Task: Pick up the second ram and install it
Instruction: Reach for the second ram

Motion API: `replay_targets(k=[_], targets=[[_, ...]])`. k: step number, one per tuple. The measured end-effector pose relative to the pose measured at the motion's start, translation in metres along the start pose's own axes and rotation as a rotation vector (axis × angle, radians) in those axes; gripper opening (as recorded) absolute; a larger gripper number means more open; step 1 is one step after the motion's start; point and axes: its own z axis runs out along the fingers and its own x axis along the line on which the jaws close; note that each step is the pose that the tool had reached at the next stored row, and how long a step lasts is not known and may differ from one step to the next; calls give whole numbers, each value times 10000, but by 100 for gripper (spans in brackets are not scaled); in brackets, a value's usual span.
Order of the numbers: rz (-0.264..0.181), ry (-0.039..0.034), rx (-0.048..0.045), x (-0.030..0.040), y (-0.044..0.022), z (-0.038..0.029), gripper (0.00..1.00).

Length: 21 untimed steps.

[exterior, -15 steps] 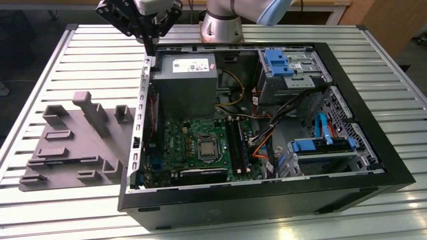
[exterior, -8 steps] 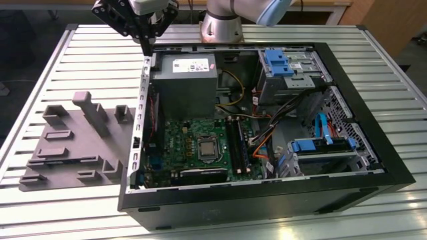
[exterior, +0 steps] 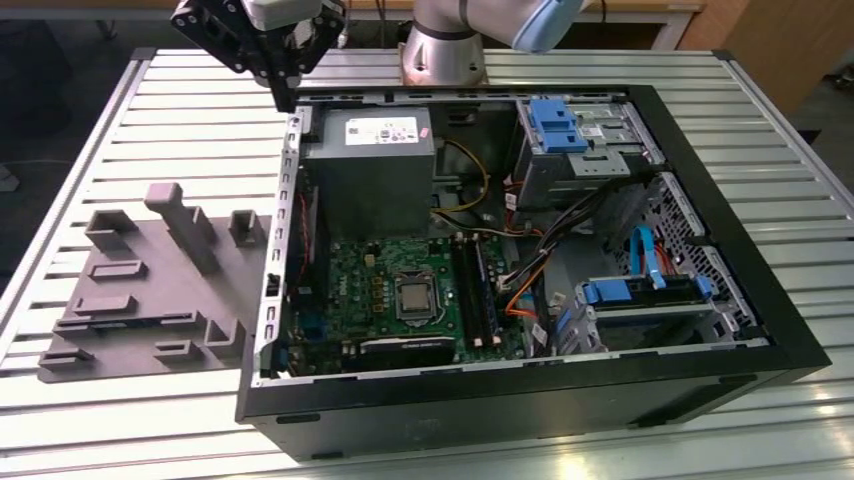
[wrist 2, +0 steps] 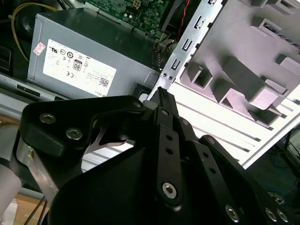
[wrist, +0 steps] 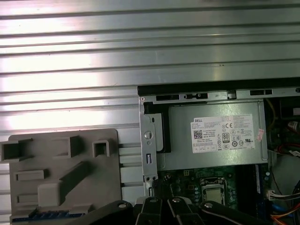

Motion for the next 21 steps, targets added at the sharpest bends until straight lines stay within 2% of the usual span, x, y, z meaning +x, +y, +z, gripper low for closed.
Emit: replay_targets(k=[13, 21], targets=[[0, 0, 0, 166, -13, -4, 11], [0, 1, 0, 230, -17, -5, 11]])
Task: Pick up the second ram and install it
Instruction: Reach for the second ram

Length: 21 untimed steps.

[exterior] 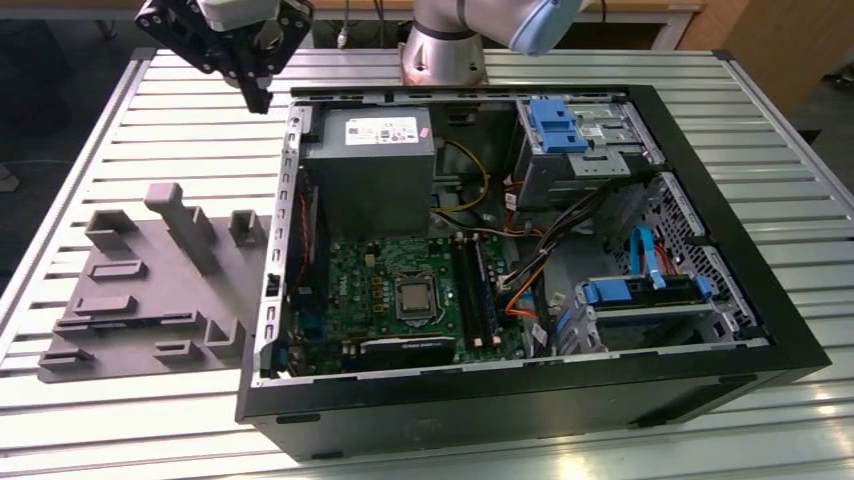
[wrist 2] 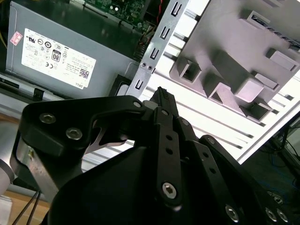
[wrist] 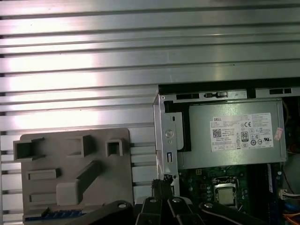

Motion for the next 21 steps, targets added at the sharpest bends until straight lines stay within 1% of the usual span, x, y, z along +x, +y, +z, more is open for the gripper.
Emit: replay_targets(k=[21], targets=[[0, 0, 0, 117, -9, -1, 11]])
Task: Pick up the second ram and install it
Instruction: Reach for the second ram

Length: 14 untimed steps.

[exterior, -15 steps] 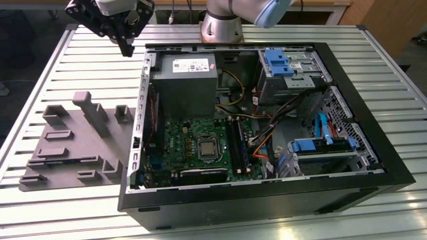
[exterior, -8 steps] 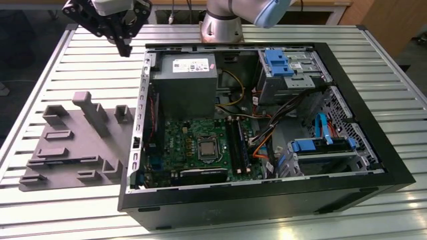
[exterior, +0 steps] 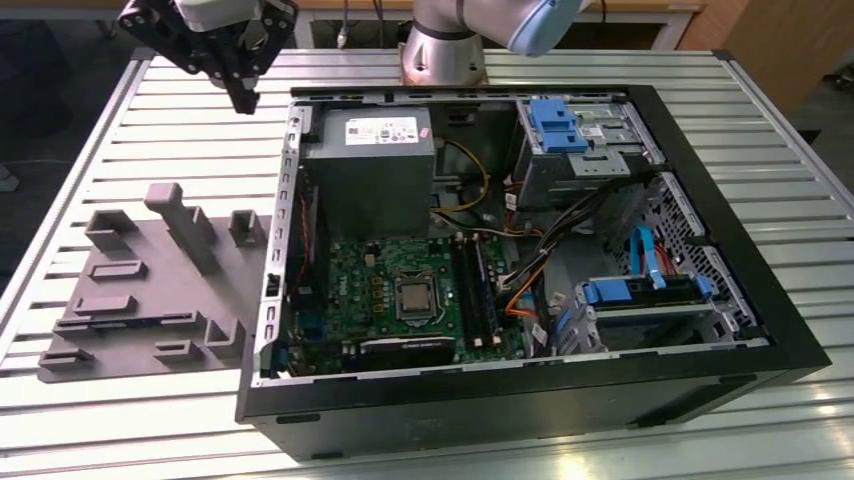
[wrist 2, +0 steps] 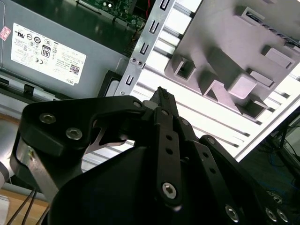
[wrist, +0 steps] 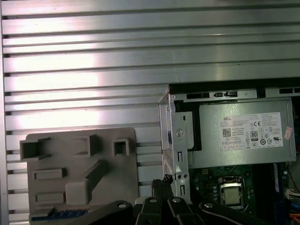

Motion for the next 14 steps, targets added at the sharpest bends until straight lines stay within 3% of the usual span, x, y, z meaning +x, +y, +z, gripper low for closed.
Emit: replay_targets(k=[14], targets=[[0, 0, 0, 88, -17, 2, 11]])
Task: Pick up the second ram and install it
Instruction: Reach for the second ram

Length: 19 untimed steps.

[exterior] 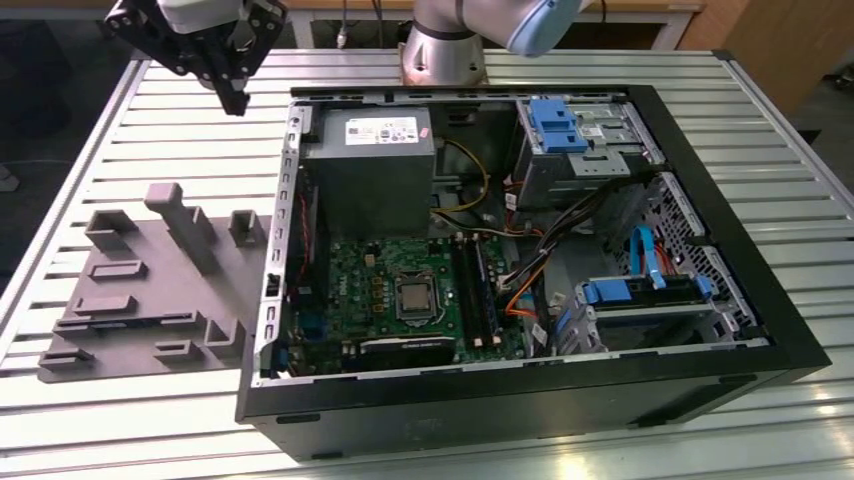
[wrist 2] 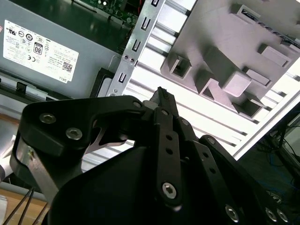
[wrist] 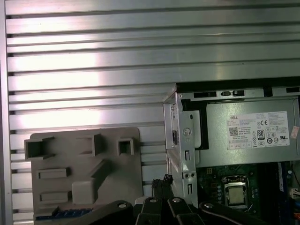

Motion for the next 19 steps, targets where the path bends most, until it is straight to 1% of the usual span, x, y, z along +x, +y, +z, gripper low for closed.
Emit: replay_targets(k=[11, 19], targets=[[0, 0, 0, 120, -19, 17, 11], [0, 0, 0, 225, -34, 31, 11]])
